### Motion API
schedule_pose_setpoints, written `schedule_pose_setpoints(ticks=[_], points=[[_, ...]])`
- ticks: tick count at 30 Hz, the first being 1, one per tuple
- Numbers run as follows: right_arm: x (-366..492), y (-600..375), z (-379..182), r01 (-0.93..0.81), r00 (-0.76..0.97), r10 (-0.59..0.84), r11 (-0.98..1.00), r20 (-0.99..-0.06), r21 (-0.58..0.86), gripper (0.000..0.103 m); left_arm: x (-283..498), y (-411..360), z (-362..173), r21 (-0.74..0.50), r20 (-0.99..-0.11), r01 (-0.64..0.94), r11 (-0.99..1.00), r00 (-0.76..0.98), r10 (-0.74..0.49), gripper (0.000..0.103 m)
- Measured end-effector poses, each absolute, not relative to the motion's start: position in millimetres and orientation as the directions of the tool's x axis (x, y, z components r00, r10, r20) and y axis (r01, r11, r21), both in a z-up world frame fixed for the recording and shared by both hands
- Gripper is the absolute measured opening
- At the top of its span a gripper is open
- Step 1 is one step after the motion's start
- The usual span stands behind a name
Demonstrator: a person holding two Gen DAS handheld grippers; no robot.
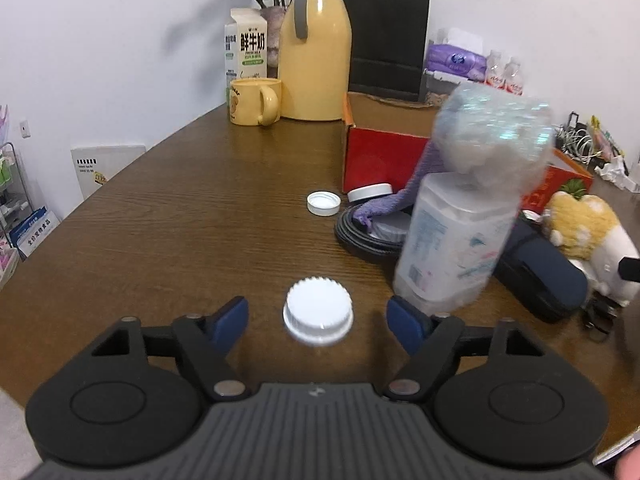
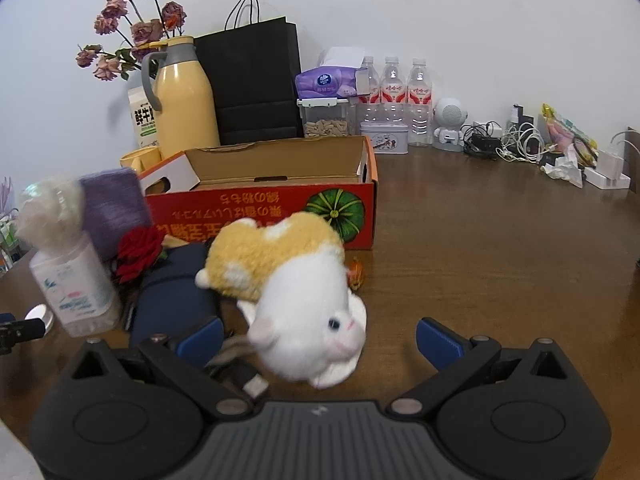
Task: Organize objects
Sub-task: 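Grasp the white bottle cap with the left tool while the right tool grasps the plush sheep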
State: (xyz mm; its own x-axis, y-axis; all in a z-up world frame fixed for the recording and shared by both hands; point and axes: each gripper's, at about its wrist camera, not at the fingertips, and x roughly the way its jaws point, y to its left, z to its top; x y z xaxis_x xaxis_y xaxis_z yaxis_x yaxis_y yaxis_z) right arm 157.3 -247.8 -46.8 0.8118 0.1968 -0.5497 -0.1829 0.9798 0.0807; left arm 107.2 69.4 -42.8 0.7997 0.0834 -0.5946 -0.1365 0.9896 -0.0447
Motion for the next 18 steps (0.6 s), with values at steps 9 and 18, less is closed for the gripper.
schedule_pose_setpoints(ticks=[9, 18], points=[[194, -245, -49, -0.238, 0.778, 0.255, 0.965, -0.574, 0.106, 0.084, 124, 74, -46, -0.032, -0.596, -0.115, 0.993, 0.799, 0.074, 0.037], [195, -245, -47, -0.285, 0.768, 0.299, 0.951, -0.567, 0.116, 0.045, 124, 84, -34, -0.071, -0.589, -0.128, 0.989, 0.806, 0.062, 0.036]])
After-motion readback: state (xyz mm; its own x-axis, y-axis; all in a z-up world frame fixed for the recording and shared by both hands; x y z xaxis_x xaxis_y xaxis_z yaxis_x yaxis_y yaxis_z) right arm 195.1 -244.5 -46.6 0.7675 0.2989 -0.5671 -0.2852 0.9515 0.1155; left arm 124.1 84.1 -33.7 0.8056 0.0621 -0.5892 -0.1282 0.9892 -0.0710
